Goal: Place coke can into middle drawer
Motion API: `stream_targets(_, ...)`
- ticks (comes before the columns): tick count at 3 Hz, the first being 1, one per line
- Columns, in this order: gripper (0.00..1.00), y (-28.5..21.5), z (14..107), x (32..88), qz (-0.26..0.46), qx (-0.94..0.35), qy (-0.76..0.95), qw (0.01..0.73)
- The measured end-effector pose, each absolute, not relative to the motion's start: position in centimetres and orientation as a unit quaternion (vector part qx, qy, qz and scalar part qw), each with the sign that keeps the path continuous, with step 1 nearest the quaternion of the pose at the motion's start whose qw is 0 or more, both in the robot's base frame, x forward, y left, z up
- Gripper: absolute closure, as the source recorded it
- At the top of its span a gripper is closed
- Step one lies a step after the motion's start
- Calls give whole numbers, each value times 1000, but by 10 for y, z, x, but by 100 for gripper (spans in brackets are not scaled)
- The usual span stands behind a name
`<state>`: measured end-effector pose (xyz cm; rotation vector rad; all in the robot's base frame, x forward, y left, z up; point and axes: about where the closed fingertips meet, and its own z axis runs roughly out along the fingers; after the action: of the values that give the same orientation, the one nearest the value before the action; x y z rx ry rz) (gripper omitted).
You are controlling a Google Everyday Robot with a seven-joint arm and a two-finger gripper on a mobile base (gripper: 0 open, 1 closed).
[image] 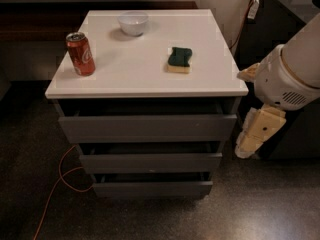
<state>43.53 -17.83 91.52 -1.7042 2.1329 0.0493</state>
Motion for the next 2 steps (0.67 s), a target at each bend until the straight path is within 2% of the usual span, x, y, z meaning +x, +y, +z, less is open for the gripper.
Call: stream_targets(2,0,-159,875,436,54,-590,778,207)
